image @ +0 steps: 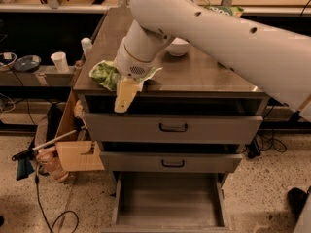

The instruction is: Place green jalapeno chip bag into bottom drawer

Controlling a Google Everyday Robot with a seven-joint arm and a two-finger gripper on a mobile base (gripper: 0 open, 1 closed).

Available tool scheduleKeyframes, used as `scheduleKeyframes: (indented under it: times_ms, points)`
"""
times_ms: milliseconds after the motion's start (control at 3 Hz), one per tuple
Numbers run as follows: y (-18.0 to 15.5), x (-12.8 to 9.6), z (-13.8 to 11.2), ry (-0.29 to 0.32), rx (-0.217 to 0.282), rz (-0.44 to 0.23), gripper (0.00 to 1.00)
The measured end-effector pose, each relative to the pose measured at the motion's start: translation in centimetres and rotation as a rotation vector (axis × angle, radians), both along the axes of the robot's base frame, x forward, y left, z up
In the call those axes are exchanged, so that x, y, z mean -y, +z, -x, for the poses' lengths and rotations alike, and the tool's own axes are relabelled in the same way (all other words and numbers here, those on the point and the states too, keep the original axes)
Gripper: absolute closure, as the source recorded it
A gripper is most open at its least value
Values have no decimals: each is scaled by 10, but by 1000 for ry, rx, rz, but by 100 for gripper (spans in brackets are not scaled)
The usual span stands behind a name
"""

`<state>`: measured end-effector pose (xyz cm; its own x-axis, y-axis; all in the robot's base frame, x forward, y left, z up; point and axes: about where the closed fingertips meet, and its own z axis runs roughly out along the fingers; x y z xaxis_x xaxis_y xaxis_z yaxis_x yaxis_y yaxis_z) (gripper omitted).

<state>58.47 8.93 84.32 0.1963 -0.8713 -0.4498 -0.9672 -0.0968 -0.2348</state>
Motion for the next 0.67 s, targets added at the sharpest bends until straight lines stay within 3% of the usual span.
scheduleKeyframes:
  times_ms: [333,667]
  points:
    - [0,0,0,0,0,0,50]
    - [0,0,0,0,0,0,73]
